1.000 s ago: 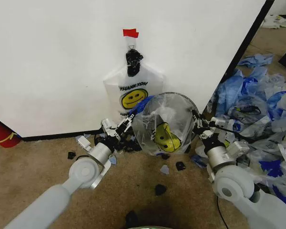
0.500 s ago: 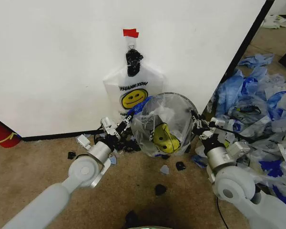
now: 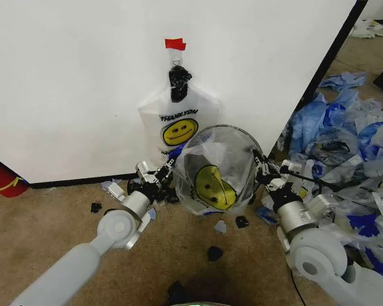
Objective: Pick up the garbage bag from the wall and place it over the trash bin.
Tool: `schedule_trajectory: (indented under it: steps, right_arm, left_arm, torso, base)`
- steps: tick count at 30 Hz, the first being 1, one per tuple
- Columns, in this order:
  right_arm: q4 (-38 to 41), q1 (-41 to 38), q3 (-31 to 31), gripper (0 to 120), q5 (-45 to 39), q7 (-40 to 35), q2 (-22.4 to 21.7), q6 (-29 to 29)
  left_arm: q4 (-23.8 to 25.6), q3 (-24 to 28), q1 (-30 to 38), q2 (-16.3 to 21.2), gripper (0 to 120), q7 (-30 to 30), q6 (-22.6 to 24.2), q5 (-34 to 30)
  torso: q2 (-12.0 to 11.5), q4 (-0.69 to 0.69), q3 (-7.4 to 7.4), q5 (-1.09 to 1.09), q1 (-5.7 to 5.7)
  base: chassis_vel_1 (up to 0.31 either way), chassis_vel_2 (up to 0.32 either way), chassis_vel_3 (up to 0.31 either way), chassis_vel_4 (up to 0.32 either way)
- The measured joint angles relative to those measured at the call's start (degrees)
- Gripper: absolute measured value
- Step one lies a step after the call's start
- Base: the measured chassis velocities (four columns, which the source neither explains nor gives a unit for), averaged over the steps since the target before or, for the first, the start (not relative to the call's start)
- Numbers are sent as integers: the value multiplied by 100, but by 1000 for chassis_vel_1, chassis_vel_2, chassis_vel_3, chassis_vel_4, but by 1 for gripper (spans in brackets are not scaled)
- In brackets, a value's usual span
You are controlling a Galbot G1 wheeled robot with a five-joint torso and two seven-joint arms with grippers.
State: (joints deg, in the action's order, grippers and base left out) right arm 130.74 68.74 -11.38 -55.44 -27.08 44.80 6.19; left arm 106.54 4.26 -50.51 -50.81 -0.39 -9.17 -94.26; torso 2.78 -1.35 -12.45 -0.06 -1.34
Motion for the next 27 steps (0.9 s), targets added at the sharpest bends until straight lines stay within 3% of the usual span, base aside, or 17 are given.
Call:
schedule_trajectory:
  steps: [9,14,15,17,27]
  right_arm:
    - [83,11,-1,1,-17,-8,-39,-1]
    - [-63,-2,34,1,2,-8,-16,-1]
    - [-81,19,55,1,39,-6,-3,-3]
    - [-81,19,55,1,39,-6,-3,-3]
    - [-116,33,33,1,109,-37,-34,-29]
  left_arm:
    - [-42,64,-97,-99,0,15,-31,216]
    - [118,-85,-208,-61,18,15,-21,229]
    - [146,-146,-217,-34,26,-17,-20,226]
    - [146,-146,-217,-34,26,-17,-20,226]
    - [245,-293,-352,49,68,-250,150,303]
  torso:
    - [0,0,0,0,0]
    - [0,0,0,1,0]
    - [0,0,0,0,0]
    - [0,0,0,0,0]
    - [0,0,0,0,0]
  base:
    - [0,0,0,0]
    - [0,0,0,0]
    - [0,0,0,0]
    - [0,0,0,0]
    - [0,0,0,0]
